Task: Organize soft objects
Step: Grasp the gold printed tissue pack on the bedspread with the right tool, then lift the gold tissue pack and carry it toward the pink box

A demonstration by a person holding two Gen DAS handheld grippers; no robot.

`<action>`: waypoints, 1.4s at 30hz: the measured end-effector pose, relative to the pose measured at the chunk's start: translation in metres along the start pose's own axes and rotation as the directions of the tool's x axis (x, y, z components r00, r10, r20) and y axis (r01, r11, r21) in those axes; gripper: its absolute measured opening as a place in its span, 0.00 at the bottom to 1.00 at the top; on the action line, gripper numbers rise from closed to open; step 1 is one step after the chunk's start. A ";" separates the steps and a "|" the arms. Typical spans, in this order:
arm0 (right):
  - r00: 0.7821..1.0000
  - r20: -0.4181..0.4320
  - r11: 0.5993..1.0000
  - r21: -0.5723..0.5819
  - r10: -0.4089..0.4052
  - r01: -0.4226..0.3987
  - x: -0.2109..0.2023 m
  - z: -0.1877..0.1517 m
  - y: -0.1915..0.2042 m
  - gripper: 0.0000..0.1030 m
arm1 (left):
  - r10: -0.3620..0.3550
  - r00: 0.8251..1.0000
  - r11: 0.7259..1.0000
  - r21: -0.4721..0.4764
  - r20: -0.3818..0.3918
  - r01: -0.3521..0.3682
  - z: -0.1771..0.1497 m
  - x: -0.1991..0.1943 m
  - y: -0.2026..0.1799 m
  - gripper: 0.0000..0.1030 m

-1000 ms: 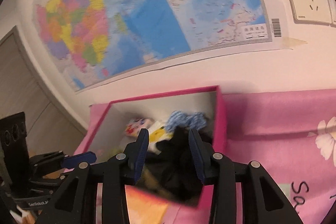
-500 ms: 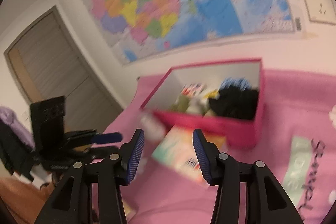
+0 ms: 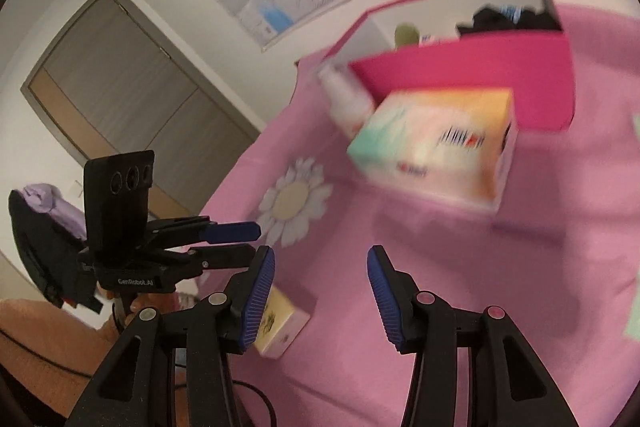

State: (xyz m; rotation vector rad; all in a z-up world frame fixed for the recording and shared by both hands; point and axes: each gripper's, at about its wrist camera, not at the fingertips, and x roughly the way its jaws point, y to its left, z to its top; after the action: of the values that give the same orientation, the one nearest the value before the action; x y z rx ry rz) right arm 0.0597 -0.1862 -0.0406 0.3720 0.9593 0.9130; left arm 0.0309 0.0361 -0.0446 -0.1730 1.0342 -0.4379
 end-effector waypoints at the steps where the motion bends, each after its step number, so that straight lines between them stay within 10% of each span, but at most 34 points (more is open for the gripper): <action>1: 1.000 -0.008 1.000 0.005 0.005 -0.005 0.003 -0.003 0.001 0.48 | 0.003 1.000 1.000 -0.004 -0.005 -0.003 -0.003 0.001 0.002 0.44; 20: 0.976 -0.191 0.994 0.036 0.106 -0.101 0.071 -0.044 0.023 0.47 | -0.071 0.993 0.997 -0.018 -0.095 0.070 -0.050 0.005 0.003 0.44; 42: 0.997 -0.066 0.997 0.060 -0.040 0.044 0.032 -0.036 0.003 0.33 | -0.041 0.998 0.998 0.040 -0.045 0.043 -0.008 0.033 -0.027 0.44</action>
State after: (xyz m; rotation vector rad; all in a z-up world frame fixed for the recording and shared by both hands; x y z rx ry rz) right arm 0.0364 -0.1627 -0.0762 0.3746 1.0526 0.8632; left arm 0.0308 -0.0020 -0.0657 -0.1493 1.0651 -0.5027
